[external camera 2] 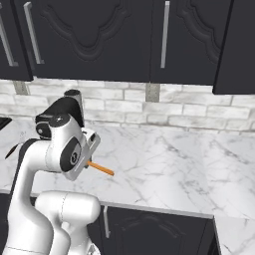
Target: Organize the utensils by type. Pick up the wooden spoons from the counter and place them in the open cabinet. Then pick up the metallic utensils from the counter and place them in the open drawer.
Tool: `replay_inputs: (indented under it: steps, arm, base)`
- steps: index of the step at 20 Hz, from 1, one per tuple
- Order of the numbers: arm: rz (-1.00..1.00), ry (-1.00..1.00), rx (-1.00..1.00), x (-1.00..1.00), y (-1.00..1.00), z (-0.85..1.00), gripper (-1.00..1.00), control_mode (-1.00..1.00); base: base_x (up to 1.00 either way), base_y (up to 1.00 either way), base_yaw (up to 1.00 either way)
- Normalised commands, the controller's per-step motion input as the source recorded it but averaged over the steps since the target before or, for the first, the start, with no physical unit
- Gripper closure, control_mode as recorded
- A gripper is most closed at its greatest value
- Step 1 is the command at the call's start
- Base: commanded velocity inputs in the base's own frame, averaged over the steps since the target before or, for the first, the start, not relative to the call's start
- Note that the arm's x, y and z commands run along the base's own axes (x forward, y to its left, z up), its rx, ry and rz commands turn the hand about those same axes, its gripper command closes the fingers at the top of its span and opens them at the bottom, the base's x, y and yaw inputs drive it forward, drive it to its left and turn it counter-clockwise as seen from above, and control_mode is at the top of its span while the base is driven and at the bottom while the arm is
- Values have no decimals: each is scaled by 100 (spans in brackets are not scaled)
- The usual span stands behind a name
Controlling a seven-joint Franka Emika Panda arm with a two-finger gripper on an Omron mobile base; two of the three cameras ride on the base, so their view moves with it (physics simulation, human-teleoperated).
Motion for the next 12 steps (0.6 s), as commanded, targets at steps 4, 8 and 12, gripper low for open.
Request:
replay_inputs:
  steps: [4, 8, 12]
  arm:
    - [0, 0, 0, -11, 0, 0, 100, 100]
    - [0, 0, 0, 0, 0, 0, 100, 100]
    - [0, 0, 0, 0, 0, 0, 100, 100]
  base:
    - [-50, 0, 0]
    - [-68, 1, 6]
    - [-36, 18, 60]
